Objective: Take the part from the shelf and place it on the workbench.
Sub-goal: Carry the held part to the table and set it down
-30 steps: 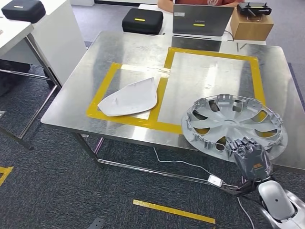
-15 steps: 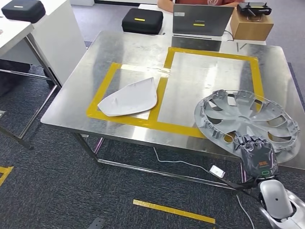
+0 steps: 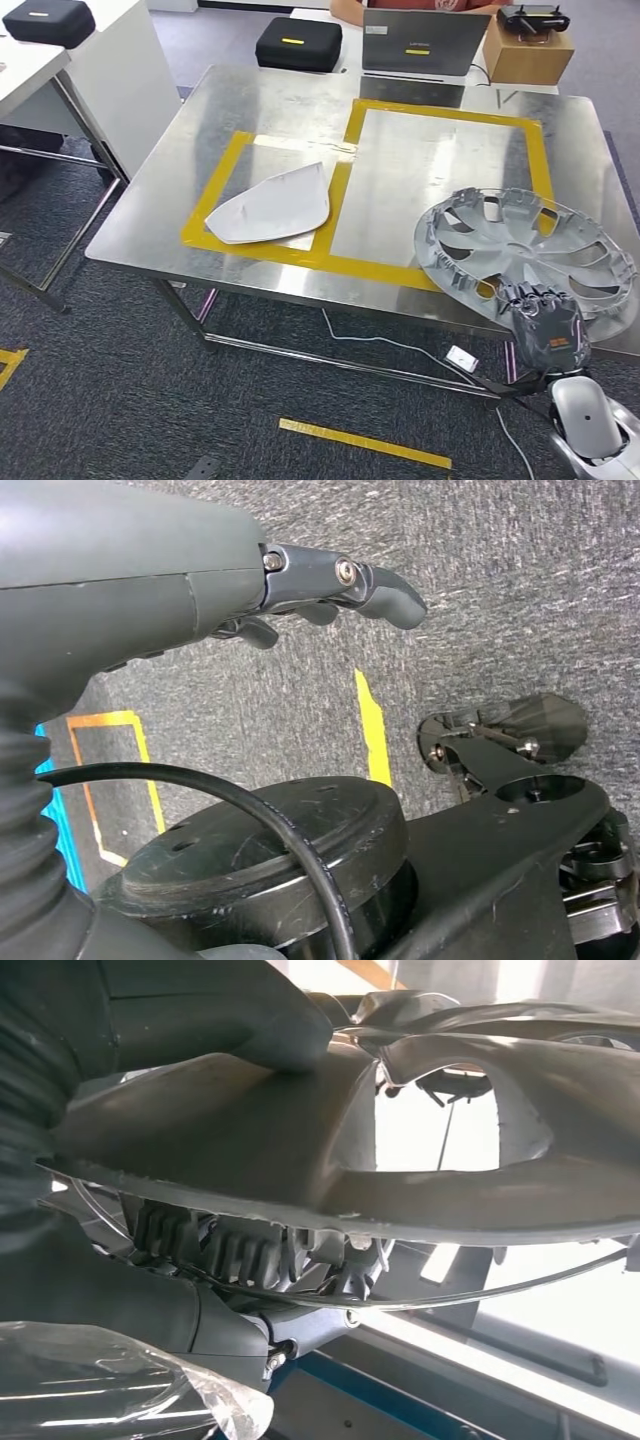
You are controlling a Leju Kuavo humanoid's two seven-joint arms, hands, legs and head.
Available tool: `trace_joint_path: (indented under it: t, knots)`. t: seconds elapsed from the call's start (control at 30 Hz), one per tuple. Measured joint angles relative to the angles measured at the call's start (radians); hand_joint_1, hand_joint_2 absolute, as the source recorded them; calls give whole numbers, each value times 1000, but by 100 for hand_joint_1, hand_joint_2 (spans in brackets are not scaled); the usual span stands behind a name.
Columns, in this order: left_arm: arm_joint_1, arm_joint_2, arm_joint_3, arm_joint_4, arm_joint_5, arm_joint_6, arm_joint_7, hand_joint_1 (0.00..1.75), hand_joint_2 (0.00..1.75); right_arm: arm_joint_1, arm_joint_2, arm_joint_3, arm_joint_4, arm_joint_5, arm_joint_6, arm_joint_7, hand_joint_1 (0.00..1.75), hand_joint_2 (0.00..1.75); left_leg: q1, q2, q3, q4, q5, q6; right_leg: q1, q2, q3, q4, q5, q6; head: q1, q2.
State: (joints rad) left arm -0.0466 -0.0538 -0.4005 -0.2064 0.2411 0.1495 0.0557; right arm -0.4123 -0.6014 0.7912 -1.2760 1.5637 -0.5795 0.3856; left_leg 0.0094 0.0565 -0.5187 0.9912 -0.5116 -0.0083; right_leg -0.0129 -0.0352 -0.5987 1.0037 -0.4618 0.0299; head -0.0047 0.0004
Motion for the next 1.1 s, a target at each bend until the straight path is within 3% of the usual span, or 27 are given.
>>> trace_joint_path:
  t: [0.03, 0.17, 0.23, 0.37, 1.1]
  knots:
    - [0, 0, 0, 0, 0, 0, 0, 0, 175, 0, 0, -1, 0, 0, 0, 0, 175, 175, 0, 0, 0, 0, 0, 0, 0, 0, 0, 0, 0, 0, 0, 0]
    - [0, 0, 0, 0, 0, 0, 0, 0, 175, 0, -2, -3, 0, 0, 0, -1, 0, 0, 0, 0, 0, 0, 0, 0, 0, 0, 0, 0, 0, 0, 0, 0]
    - [0, 1, 0, 0, 0, 2, 0, 0, 175, -1, -4, -5, 0, 1, 1, -1, 0, 0, 0, 0, 0, 0, 0, 0, 0, 0, 0, 0, 0, 0, 0, 0]
    - [1, 1, 0, 0, 0, 8, -3, 0, 0, -2, -8, -6, 0, 3, 2, 5, 0, 0, 0, 0, 0, 0, 0, 0, 0, 0, 0, 0, 0, 0, 0, 0]
    - [5, 6, 0, 0, 0, -6, -3, 0, 0, 17, -12, -26, 0, 3, 3, -8, 0, 0, 0, 0, 1, 0, 0, 0, 0, 0, 0, 0, 0, 0, 0, 0]
